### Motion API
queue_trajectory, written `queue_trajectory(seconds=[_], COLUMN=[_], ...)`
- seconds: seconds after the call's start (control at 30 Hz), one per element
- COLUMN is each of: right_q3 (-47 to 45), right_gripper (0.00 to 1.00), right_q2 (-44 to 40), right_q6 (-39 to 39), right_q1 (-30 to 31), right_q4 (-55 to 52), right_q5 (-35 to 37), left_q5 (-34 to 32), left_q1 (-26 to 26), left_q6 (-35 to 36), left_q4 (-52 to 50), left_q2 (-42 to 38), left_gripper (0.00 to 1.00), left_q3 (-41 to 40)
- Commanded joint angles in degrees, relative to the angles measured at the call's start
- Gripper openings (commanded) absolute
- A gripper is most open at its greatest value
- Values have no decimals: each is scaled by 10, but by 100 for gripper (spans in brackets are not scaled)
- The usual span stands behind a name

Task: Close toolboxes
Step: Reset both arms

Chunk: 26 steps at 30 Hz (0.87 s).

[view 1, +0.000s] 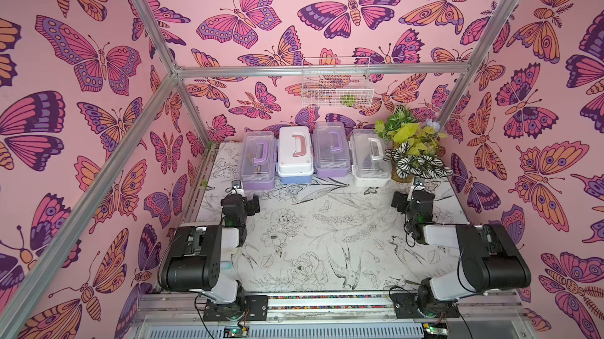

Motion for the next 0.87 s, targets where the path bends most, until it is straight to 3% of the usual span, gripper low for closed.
queue_trajectory(seconds=[0.0, 0.83], right_q3=[-3, -4], right_gripper=[99, 99], right_q2=[-5, -2], right_q6=[5, 2], right_q1=[-1, 1], right_q4=[42, 47], right_q5=[-11, -11], left_q5=[9, 9], left_q1=[-2, -2], left_q6=[6, 6], left_q4=[37, 48], left_q2=[-1, 2], left_gripper=[98, 98], left_q3=[-5, -8])
